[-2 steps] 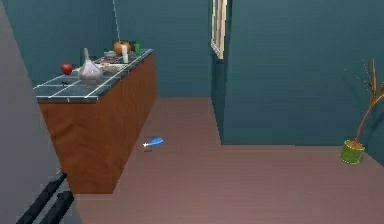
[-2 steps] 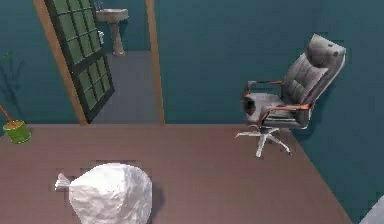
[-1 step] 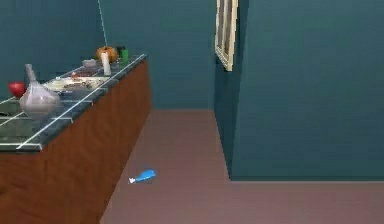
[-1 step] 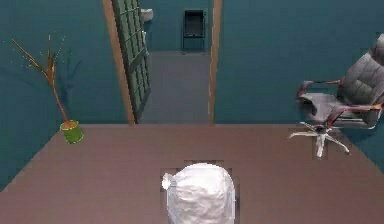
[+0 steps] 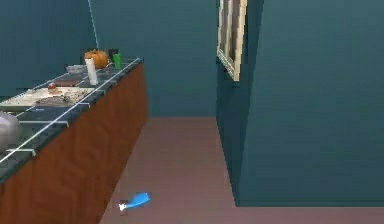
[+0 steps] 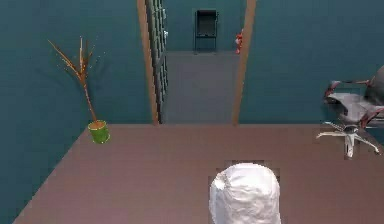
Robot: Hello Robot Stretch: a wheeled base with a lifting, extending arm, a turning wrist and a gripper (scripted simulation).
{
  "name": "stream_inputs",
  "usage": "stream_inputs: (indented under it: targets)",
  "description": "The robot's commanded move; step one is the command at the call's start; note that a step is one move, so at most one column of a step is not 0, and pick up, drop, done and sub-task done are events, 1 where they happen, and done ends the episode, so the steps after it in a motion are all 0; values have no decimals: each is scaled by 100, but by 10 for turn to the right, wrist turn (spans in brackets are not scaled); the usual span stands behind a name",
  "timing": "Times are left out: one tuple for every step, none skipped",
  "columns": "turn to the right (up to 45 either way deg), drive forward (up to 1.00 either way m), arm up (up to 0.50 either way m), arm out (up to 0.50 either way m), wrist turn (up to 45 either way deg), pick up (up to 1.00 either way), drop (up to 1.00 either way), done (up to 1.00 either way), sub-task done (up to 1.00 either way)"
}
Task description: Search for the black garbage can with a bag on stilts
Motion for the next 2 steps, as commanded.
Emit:
stream_inputs:
  targets:
    - [450,0,0,0,0,0,0,0,0]
    - [150,0,0,0,0,0,0,0,0]
